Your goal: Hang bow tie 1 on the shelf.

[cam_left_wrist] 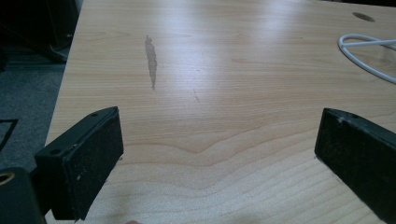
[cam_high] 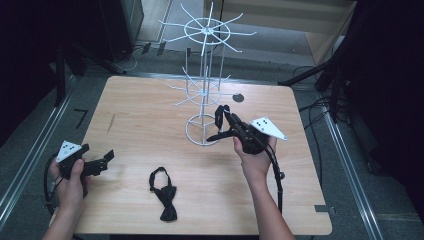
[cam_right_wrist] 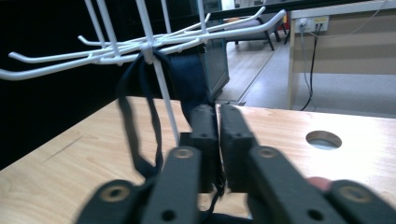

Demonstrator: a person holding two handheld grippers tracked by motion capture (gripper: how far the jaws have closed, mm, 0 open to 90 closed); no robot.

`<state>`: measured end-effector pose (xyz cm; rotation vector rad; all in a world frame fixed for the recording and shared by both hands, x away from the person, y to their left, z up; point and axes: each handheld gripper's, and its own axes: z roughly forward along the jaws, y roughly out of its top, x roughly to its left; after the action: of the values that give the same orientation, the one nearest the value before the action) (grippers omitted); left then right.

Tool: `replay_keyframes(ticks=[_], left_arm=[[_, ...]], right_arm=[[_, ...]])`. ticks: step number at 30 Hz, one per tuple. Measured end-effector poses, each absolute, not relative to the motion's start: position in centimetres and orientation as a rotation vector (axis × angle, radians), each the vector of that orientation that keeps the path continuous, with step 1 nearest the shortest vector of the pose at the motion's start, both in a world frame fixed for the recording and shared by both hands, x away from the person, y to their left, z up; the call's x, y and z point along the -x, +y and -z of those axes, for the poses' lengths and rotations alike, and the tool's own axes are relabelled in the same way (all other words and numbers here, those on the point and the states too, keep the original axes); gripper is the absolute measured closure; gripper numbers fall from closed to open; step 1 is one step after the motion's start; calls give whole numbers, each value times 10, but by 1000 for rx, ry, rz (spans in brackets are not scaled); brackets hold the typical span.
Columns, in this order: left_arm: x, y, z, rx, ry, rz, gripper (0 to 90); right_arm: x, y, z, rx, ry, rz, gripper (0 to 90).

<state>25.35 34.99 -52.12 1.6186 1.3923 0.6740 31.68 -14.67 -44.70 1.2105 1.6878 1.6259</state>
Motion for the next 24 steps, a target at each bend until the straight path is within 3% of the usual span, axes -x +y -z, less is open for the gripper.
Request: replay_keyframes(ticks=[4,5,9,13,24], left_arm=[[-254,350,521,-1623,1389,-673,16],[-254,350,521,-1625,1388,-674,16],[-254,349,521,-1629,1385,-676,16],[-254,349,521,-1628,1383,-676,16],[-254,349,521,-1629,1381,-674,16]], right_arm=[[-309,-146,450,-1183,1731,-1622,662],[-304,-144,451,-1169,1747,-1662,583],[-297,-142,450,-1138,1775,-1670,492],[-290,-138,451,-1128,1800,-1624,441],[-277,-121,456,-1081,1872,-1579,426]])
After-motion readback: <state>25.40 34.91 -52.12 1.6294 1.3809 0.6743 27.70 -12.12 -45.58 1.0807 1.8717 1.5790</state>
